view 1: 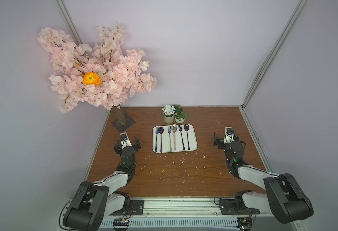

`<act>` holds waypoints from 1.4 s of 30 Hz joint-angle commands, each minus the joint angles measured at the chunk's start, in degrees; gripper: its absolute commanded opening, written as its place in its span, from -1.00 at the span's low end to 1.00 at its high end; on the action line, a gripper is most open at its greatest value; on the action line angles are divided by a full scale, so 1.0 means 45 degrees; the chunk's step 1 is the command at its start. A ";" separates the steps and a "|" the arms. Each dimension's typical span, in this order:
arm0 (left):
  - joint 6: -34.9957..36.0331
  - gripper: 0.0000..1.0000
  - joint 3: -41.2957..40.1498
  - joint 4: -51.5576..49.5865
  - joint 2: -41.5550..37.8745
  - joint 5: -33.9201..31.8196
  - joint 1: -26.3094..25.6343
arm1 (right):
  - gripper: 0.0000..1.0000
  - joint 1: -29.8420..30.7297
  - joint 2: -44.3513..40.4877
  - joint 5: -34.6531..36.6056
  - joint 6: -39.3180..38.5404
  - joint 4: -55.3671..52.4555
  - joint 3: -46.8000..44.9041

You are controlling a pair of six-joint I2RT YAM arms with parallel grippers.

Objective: Set the spoon and fork side by side
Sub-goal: Reset both arms

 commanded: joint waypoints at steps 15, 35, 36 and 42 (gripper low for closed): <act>0.0221 0.98 -0.1112 0.2537 0.0436 0.2099 0.0685 | 0.98 0.0872 -0.1283 0.0114 -0.1174 -0.0548 -0.0389; 0.0006 0.98 -0.0273 0.5443 0.4809 0.4427 0.2331 | 0.98 -0.1545 0.3919 -0.0483 -0.0850 0.7691 -0.2078; 0.0009 0.98 -0.0267 0.5425 0.4807 0.4417 0.2332 | 0.98 -0.1672 0.3842 -0.0619 -0.0770 0.7249 -0.1909; 0.0169 0.98 -0.0314 0.5404 0.4722 0.4650 0.2322 | 0.99 -0.1888 0.3906 -0.0957 -0.0610 0.7272 -0.1843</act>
